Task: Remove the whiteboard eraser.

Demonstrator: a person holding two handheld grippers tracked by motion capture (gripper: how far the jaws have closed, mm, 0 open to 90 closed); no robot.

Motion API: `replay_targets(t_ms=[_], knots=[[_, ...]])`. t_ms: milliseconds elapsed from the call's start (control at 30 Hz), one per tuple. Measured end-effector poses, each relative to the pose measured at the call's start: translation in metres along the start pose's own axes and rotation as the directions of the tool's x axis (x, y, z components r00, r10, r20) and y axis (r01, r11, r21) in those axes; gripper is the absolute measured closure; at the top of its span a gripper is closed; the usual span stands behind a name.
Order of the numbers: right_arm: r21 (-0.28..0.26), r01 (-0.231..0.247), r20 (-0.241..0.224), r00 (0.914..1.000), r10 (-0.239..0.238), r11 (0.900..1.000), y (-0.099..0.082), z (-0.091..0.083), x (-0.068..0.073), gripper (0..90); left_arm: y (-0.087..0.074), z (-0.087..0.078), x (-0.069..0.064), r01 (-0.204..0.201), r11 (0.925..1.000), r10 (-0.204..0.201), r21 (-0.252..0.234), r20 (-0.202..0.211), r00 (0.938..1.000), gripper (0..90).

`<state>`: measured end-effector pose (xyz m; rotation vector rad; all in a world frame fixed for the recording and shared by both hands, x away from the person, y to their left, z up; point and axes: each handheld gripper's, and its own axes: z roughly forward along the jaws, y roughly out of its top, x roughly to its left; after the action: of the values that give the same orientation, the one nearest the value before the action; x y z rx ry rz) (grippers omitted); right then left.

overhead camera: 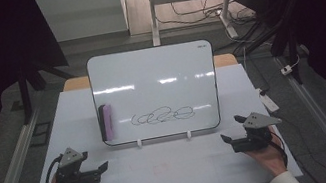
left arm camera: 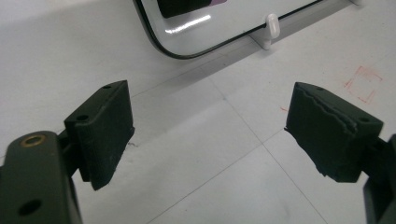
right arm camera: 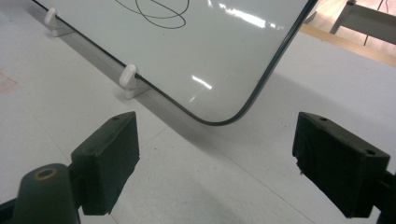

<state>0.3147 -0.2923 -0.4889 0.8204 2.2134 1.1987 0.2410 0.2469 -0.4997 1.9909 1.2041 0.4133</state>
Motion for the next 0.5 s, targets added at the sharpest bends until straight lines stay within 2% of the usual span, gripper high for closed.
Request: replay_targets(t_ms=[500], knots=[[0.029, 0.022, 0.005, 0.9997, -0.023, 0.9993, -0.0033, 0.0061, 0.0061, 15.5, 0.0004, -0.0040, 0.0006, 0.022, 0.9997, -0.022, -0.008, -0.016, 0.9996, 17.9]])
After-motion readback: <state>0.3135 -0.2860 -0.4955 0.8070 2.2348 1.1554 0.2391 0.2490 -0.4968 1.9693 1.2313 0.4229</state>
